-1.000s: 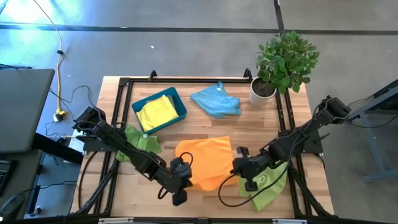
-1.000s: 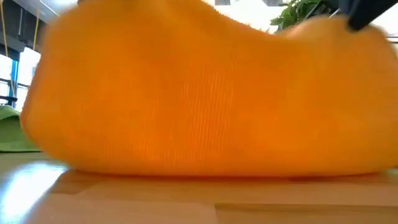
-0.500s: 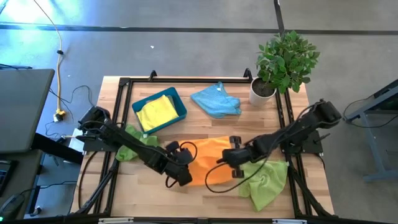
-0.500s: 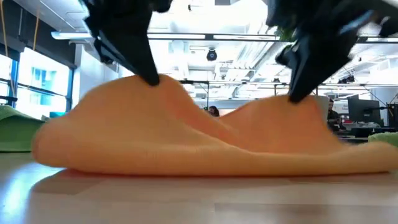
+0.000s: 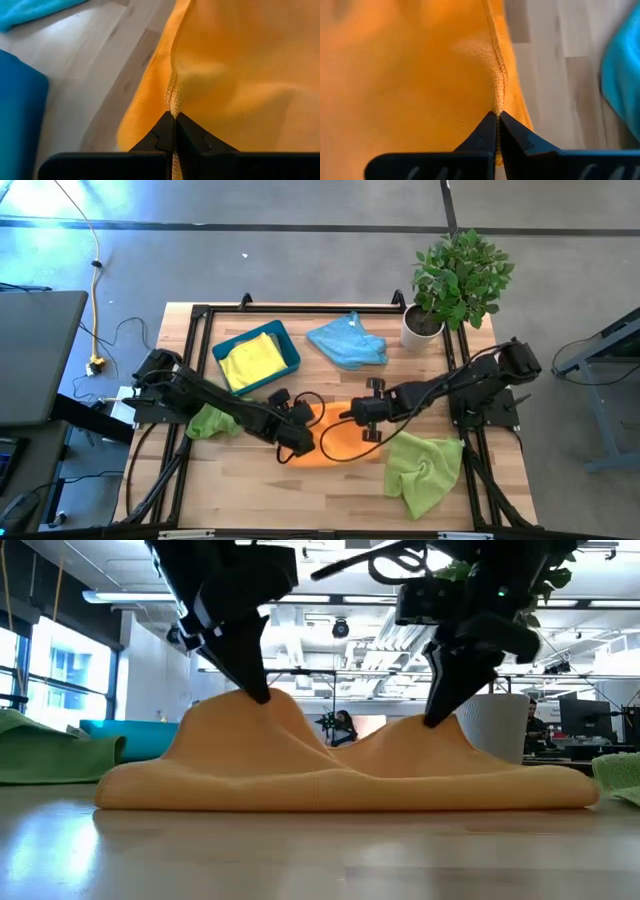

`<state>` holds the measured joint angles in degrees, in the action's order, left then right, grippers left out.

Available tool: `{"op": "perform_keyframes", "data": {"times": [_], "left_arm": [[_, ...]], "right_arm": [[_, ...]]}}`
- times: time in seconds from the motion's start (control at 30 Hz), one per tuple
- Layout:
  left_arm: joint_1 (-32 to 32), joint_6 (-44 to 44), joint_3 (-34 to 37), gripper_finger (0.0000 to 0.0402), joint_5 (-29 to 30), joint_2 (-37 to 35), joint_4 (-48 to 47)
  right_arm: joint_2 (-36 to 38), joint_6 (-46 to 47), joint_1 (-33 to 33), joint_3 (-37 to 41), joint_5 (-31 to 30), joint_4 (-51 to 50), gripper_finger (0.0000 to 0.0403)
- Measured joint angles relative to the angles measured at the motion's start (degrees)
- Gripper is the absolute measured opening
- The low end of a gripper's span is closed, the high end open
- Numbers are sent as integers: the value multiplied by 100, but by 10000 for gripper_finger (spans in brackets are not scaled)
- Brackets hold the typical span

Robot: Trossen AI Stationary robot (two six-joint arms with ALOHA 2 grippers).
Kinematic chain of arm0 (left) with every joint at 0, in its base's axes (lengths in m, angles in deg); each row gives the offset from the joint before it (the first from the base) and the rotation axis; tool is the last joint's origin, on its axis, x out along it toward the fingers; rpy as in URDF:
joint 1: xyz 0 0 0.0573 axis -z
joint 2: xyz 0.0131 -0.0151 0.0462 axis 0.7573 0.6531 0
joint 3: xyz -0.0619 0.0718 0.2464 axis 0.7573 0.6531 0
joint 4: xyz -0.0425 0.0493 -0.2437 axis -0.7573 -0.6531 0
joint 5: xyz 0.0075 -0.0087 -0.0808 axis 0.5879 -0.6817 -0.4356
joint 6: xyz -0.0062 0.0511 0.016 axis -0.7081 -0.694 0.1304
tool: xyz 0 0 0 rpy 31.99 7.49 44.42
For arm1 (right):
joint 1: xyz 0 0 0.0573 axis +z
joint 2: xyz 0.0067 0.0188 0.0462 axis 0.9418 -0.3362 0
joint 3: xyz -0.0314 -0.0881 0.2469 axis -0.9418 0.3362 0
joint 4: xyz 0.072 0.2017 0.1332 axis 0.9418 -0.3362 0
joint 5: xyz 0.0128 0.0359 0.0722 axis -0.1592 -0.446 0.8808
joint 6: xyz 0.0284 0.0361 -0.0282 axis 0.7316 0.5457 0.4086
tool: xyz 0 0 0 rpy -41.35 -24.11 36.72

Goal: Fold microfiber towels
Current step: Fold the orange microfiber cloth

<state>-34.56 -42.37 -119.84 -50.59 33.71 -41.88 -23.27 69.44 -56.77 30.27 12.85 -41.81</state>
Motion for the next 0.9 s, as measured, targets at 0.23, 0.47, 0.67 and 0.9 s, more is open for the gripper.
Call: {"op": "perform_keyframes", "data": {"times": [0.23, 0.47, 0.67, 0.9], "left_arm": [[-230, -292, 0, 1, -27, -2, -80], [-376, -315, 0, 1, -187, -4, -116], [-384, -392, 0, 12, -222, -7, -398], [-384, -550, 0, 82, -242, -9, -803]], "right_arm": [[0, -44, -213, 0, 9, -26, 0], [0, -33, -282, 0, 9, -33, 0], [0, -128, -280, 0, -36, -68, 37], [0, 137, -278, -77, -345, -421, 127]]}}
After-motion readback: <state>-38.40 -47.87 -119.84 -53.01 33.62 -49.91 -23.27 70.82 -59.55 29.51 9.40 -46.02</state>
